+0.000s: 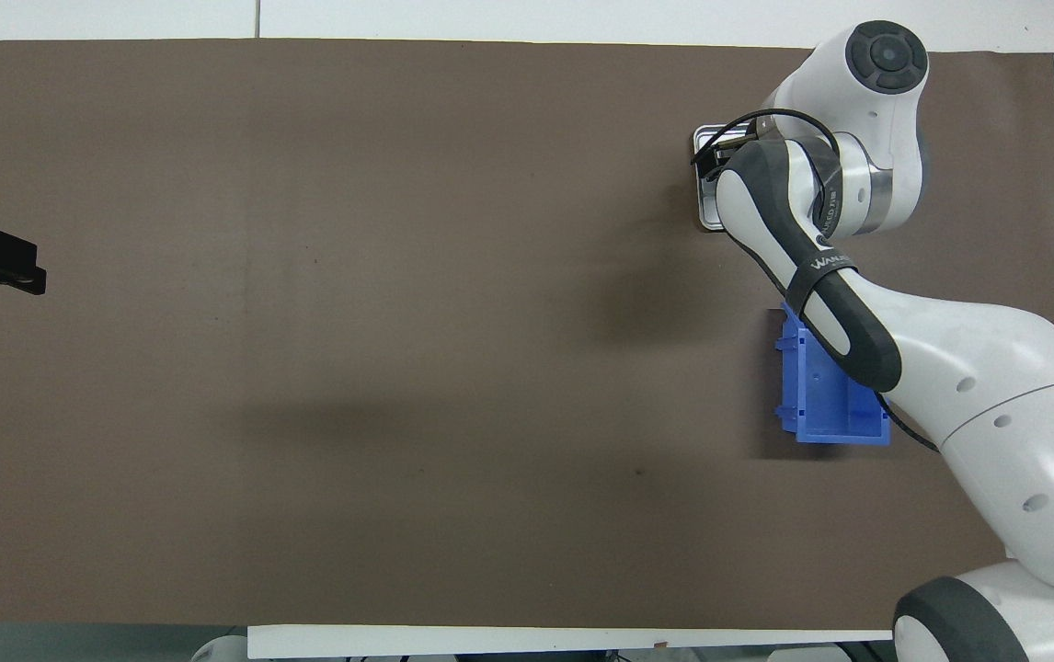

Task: Place and press button with both arms
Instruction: 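Grasp a green button from the metal tray with the right gripper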

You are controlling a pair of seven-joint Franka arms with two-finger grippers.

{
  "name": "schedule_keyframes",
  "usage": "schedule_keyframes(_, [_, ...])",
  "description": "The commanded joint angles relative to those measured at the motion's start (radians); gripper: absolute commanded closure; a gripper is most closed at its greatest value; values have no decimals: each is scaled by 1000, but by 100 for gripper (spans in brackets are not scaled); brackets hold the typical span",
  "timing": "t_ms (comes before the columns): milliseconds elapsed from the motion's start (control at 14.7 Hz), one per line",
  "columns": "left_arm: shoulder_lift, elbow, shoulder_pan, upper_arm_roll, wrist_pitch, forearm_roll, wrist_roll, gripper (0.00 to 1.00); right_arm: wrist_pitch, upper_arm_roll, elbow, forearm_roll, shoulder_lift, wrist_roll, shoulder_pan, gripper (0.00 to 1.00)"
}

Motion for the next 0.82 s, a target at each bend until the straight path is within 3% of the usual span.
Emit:
schedule_keyframes(0, [-29, -31, 3, 2, 19, 16, 7, 0, 12, 12, -36, 6, -21, -35, -19, 7])
schedule_keyframes(136, [-29, -31, 3, 4, 22, 16, 9, 0, 16, 12, -55, 6, -27, -36, -19, 15])
schedule_keyframes(341, [-27, -31, -9, 1, 25, 16, 15, 0, 12, 12, -56, 6, -27, -34, -18, 38])
schedule_keyframes(409, [-27, -30, -9, 1, 25, 16, 7, 0, 10, 12, -56, 6, -27, -32, -18, 57])
schedule_keyframes(613, [-27, -30, -13, -4, 24, 15, 10, 0, 2, 12, -55, 3, -27, -25, -7, 96])
schedule_keyframes(749, [-27, -30, -11, -2, 24, 15, 18, 0, -34, 12, -39, 3, -39, -16, -7, 99])
